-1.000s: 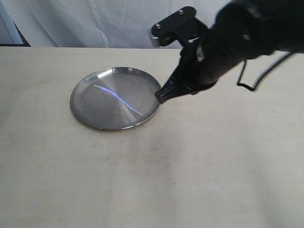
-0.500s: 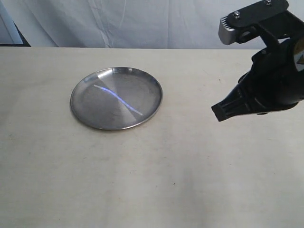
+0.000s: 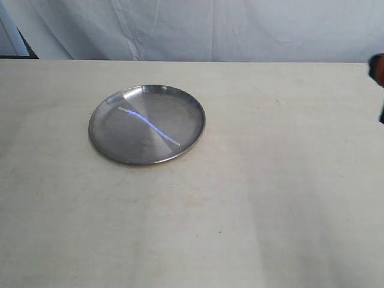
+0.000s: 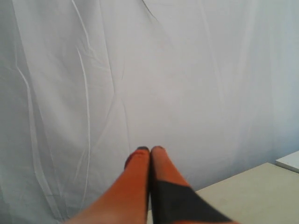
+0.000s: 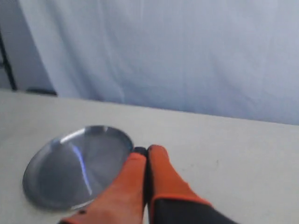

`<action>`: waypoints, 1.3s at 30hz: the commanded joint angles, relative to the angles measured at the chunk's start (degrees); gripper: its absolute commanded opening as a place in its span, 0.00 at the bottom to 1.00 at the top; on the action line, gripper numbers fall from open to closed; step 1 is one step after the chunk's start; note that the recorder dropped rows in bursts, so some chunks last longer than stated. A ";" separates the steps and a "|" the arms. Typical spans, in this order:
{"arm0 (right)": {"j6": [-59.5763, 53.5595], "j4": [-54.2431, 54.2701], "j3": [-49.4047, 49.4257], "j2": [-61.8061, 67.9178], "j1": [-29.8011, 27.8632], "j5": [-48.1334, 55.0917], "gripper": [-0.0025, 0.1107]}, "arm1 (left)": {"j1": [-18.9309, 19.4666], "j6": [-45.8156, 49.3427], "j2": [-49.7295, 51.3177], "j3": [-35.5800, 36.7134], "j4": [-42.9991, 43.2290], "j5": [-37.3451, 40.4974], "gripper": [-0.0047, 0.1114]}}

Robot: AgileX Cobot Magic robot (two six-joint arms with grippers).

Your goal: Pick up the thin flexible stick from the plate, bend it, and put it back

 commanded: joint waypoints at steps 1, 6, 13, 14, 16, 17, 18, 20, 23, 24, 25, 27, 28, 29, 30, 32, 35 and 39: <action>0.15 2.88 13.02 -14.46 -9.35 -9.56 0.03 | -0.23 -0.29 -0.33 0.31 -0.22 0.43 0.04; 0.15 2.44 22.59 -29.29 -15.21 -9.30 0.03 | -0.23 -0.29 -0.33 0.31 -0.22 0.43 0.04; 0.15 3.82 28.91 -33.07 -17.75 0.55 0.03 | -0.23 -0.29 -0.33 0.31 -0.22 0.43 0.04; 0.15 3.82 28.91 -33.07 -17.75 3.24 0.03 | -0.23 -0.29 -0.33 0.31 -0.22 0.43 0.04; 0.15 3.82 28.91 -33.07 -17.75 8.16 0.03 | -0.23 -0.29 -0.33 0.31 -0.22 0.43 0.04; 0.15 3.82 28.91 -33.07 -17.75 9.42 0.03 | -0.23 -0.29 -0.33 0.31 -0.22 0.43 0.04; 0.15 3.82 28.91 -33.07 -17.75 9.33 0.03 | -0.23 -0.29 -0.33 0.31 -0.22 0.43 0.04; 0.15 3.82 28.91 -33.07 -17.75 9.33 0.03 | -0.23 -0.29 -0.33 0.31 -0.22 0.43 0.04; 0.15 3.82 28.91 -33.07 -17.75 9.33 0.03 | -0.23 -0.29 -0.33 0.31 -0.22 0.43 0.04; 0.15 3.82 28.91 -33.07 -17.75 9.33 0.03 | -0.23 -0.29 -0.33 0.31 -0.22 0.43 0.04; 0.15 3.82 28.91 -33.07 -17.75 9.33 0.03 | -0.23 -0.29 -0.33 0.31 -0.22 0.43 0.04; 0.15 3.82 28.91 -33.07 -17.75 9.33 0.03 | -0.23 -0.29 -0.33 0.31 -0.22 0.43 0.04; 0.15 3.82 28.91 -33.07 -17.75 9.33 0.03 | -0.23 -0.29 -0.33 0.31 -0.22 0.43 0.04; 0.15 3.82 28.91 -33.07 -17.75 9.33 0.03 | -0.23 -0.29 -0.33 0.31 -0.22 0.43 0.04; 0.15 3.82 28.91 -33.07 -17.75 9.33 0.03 | -0.23 -0.29 -0.33 0.31 -0.22 0.43 0.04; 0.15 3.82 28.91 -33.07 -17.75 9.33 0.03 | -0.10 -0.85 -0.33 0.41 -0.79 0.00 0.04; 0.15 3.82 28.91 -33.07 -17.75 9.33 0.03 | 5.75 -5.07 -0.42 4.03 -12.34 -5.08 0.04; 0.15 3.82 28.91 -33.07 -17.75 9.33 0.03 | 16.44 -10.43 -1.25 10.55 -29.97 -11.35 0.04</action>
